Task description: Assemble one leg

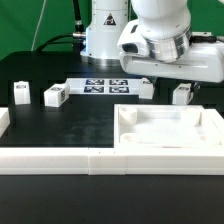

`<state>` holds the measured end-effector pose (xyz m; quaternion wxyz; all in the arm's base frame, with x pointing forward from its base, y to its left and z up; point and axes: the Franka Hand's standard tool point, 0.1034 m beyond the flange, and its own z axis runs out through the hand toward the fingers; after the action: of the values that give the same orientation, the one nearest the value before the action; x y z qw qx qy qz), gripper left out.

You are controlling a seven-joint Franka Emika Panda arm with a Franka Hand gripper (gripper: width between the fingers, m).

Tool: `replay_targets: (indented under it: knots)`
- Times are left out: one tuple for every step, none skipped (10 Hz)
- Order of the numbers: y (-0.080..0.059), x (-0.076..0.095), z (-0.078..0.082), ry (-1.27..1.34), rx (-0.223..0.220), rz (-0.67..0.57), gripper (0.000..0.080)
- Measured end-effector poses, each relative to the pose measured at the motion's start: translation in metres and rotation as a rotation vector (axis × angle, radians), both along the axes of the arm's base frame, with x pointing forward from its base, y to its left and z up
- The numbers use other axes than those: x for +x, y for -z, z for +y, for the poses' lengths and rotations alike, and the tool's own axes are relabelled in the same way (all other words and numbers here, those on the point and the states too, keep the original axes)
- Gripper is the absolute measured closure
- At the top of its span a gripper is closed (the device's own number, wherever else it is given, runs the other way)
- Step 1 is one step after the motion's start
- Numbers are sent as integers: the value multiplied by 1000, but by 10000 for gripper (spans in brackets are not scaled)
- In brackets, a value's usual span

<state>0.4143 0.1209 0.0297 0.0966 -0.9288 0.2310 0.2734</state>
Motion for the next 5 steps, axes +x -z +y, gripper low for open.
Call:
replay_targets:
  knots:
    - [-2, -8, 5, -5, 45, 113, 151]
    - [0, -11, 8, -11, 79, 193, 151]
    - [5, -16, 11, -15, 113, 272, 151]
    - [11, -20, 16, -19, 137, 325, 151]
    - [15, -19, 22, -24, 131, 298, 151]
